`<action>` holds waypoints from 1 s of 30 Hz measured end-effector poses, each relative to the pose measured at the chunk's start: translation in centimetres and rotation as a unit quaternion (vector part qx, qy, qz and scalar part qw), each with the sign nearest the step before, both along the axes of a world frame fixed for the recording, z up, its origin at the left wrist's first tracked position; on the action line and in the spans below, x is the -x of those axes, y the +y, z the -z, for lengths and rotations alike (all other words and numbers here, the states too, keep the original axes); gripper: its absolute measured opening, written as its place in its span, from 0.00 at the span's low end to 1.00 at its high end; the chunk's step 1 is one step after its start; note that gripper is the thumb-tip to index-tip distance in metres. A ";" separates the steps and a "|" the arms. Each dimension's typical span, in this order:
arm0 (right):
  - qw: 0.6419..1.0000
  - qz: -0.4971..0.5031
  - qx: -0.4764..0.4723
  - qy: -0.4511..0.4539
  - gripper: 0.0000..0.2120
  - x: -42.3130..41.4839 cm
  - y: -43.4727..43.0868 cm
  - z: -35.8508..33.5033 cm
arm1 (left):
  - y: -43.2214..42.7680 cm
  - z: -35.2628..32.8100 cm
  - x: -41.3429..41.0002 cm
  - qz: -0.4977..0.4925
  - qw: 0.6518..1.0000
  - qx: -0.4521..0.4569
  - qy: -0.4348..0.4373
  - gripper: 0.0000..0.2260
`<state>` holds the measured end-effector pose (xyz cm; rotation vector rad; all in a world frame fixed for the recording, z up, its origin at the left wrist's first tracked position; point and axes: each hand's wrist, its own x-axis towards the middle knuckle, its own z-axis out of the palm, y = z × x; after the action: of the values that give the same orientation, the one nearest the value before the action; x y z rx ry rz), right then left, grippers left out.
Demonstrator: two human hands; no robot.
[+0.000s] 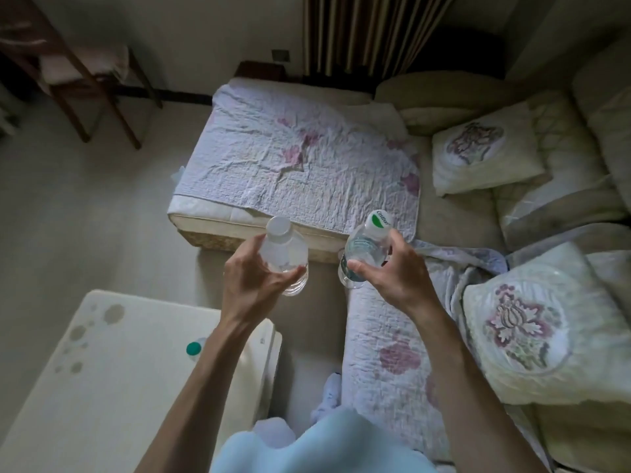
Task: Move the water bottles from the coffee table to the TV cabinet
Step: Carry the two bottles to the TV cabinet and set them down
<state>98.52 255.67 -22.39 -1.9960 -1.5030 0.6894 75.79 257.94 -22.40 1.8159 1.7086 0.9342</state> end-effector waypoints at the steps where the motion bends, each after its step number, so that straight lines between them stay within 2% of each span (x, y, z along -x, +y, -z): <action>1: 1.000 -0.007 -0.005 0.000 0.35 -0.6 0.6 0.0 | 0.4 -0.1 -0.5 -0.004 1.000 -0.001 -0.002 0.30; 5: 0.999 -0.028 -0.022 0.012 0.34 -1.9 2.6 -0.2 | 1.7 -0.4 -2.0 -0.019 1.000 -0.005 -0.006 0.32; 15: 0.997 -0.077 -0.014 -0.012 0.34 -1.5 7.7 0.9 | 5.6 0.4 -2.0 -0.040 0.999 0.035 -0.004 0.29; 30: 0.993 -0.115 0.008 -0.036 0.31 3.7 21.9 0.8 | 19.6 1.7 3.7 -0.027 0.997 0.055 -0.042 0.32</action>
<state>94.80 277.52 -23.18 -1.8961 -1.7943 0.7305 72.09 277.53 -24.10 1.6448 1.7290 0.9076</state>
